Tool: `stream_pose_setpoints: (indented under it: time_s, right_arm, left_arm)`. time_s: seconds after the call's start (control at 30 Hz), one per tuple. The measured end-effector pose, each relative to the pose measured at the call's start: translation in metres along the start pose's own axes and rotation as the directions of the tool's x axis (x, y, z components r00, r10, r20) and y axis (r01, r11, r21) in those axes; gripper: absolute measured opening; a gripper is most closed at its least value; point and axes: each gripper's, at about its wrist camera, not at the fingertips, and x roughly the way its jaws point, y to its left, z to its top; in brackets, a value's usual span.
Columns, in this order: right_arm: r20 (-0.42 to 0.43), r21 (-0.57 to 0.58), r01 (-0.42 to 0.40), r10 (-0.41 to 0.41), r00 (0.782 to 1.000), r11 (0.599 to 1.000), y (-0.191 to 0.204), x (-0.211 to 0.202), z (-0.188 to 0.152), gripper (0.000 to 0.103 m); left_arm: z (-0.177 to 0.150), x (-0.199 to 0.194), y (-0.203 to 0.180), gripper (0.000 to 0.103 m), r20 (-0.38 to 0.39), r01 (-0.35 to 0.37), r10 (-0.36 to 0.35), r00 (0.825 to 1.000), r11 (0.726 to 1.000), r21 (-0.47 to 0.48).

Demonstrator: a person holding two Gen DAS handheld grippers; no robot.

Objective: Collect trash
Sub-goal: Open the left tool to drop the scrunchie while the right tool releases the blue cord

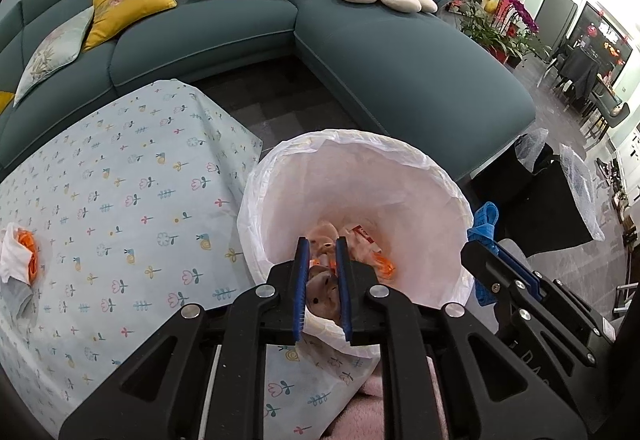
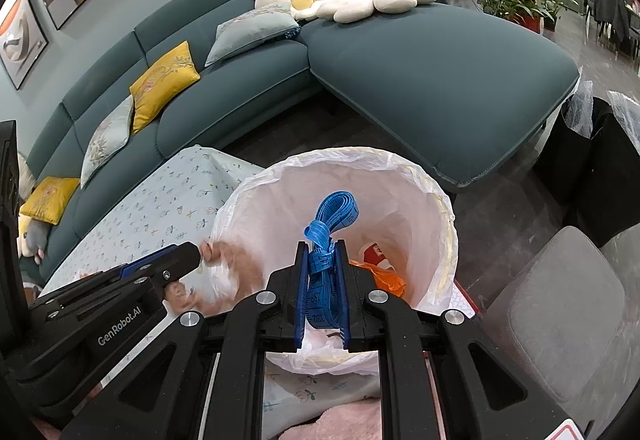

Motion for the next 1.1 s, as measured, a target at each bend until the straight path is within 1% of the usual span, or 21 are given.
stream_pose_setpoints:
  time_s: [0.13,0.2,0.27,0.37,0.5,0.83,1.03,1.1]
  right_arm:
    - [0.0,0.001,0.0,0.0,1.0,1.0,0.0,0.0,0.0,0.012]
    - [0.0,0.0,0.0,0.0,1.0,1.0,0.0,0.0,0.0,0.012]
    - [0.0,-0.003,0.0,0.0,1.0,1.0,0.0,0.001,0.0,0.012]
    - [-0.001,-0.009,0.001,-0.001,1.0,1.0,0.0,0.003,0.001,0.012]
    - [-0.004,-0.01,0.001,-0.001,1.0,1.0,0.002,0.004,0.002,0.012]
    - [-0.017,-0.034,0.0,0.0,1.0,0.999,0.012,0.01,0.003,0.012]
    - [-0.016,-0.065,0.008,-0.009,1.0,0.998,0.024,0.015,0.007,0.015]
    - [-0.011,-0.07,0.01,-0.01,1.0,0.997,0.028,0.015,0.008,0.016]
  left_arm:
    - [0.002,0.0,-0.001,0.02,0.003,-0.008,0.008,1.0,1.0,0.005]
    - [0.003,0.0,0.0,0.026,0.007,-0.013,0.013,1.0,1.0,0.004]
    - [0.003,-0.001,0.001,0.029,0.011,-0.015,0.015,1.0,1.0,-0.003]
    - [0.003,-0.003,0.003,0.03,0.013,-0.012,0.012,1.0,1.0,-0.009]
    - [0.004,-0.005,0.006,0.038,0.021,-0.017,0.017,1.0,1.0,-0.014]
    - [0.003,-0.007,0.016,0.039,0.023,-0.024,0.025,0.999,0.999,-0.037]
    - [-0.001,-0.006,0.029,0.045,0.019,-0.041,0.042,0.999,0.997,-0.066]
    - [-0.001,-0.006,0.034,0.049,0.019,-0.05,0.052,0.998,0.996,-0.078]
